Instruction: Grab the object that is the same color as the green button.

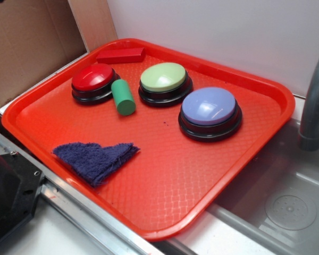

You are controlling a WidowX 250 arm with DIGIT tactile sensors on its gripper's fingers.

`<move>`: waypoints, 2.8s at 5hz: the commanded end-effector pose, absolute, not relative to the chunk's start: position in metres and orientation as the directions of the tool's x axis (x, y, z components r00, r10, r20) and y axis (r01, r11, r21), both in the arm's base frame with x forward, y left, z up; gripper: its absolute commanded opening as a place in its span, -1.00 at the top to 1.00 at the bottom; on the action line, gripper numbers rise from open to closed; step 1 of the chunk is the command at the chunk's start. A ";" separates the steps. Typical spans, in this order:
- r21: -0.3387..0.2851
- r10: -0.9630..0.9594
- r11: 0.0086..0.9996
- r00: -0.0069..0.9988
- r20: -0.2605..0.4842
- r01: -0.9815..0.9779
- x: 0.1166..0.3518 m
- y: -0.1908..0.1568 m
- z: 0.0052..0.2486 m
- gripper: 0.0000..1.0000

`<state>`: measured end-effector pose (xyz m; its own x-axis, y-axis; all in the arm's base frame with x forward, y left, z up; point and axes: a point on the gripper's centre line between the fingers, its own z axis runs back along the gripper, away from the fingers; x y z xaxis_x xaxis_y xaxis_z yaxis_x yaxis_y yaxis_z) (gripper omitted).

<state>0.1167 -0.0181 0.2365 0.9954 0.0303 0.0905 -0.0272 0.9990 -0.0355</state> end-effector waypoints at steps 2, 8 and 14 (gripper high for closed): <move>-0.032 0.155 0.988 0.981 0.116 -0.152 0.137 -0.024 0.232 -1.00; -0.121 0.756 0.653 0.632 0.174 -0.748 0.227 0.016 0.096 -1.00; -0.071 0.675 0.738 0.735 0.067 -0.671 0.237 0.025 0.030 -1.00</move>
